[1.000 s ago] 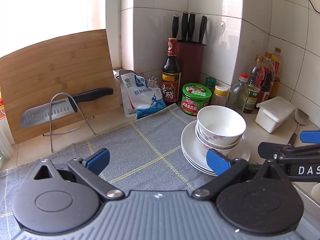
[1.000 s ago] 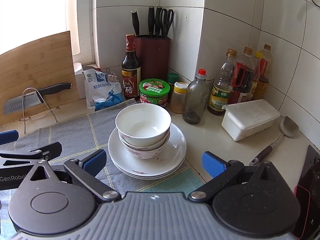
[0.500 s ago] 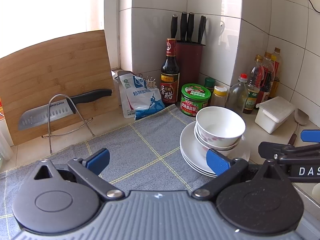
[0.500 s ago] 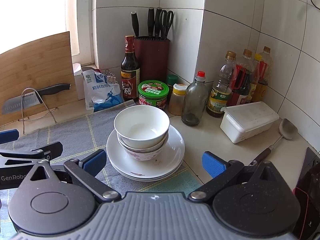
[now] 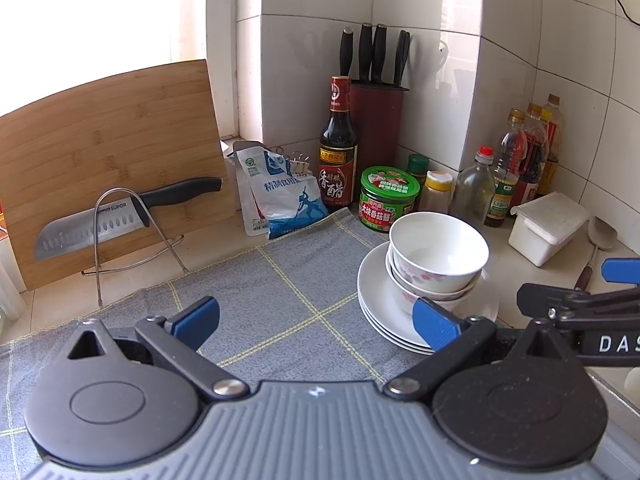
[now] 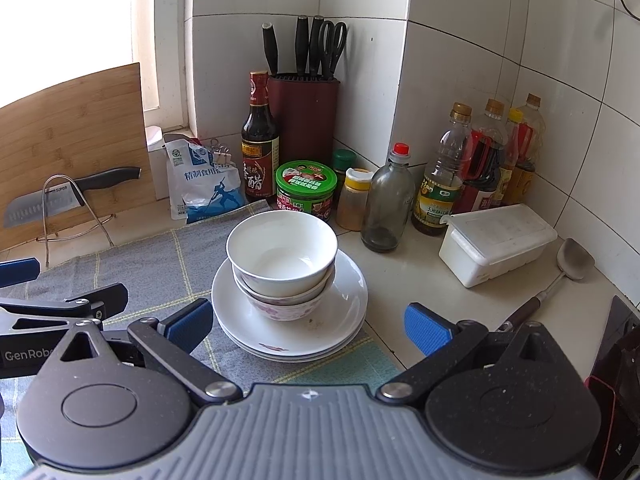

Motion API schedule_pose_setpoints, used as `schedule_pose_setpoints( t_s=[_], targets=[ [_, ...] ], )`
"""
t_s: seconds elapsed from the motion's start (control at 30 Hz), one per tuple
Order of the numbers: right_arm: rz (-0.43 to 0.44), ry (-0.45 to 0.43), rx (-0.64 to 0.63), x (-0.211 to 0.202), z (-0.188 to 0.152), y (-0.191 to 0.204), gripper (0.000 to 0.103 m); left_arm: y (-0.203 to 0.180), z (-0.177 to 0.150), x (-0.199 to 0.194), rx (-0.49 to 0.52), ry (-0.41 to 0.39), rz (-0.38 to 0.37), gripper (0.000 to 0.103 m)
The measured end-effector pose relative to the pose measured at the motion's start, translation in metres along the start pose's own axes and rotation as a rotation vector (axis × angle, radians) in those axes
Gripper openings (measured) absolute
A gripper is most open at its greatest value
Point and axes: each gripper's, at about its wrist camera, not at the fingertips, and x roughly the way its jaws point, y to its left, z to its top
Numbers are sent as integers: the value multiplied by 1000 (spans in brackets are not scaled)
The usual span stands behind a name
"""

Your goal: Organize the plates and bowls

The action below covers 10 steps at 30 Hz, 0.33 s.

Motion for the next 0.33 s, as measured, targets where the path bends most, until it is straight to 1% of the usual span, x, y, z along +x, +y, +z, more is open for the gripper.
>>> schedule_pose_setpoints(
  t_s=[0.33],
  targets=[
    [0,-1,-2,-1,0,0,103,0,0,1,0,5,-3,102]
  ],
)
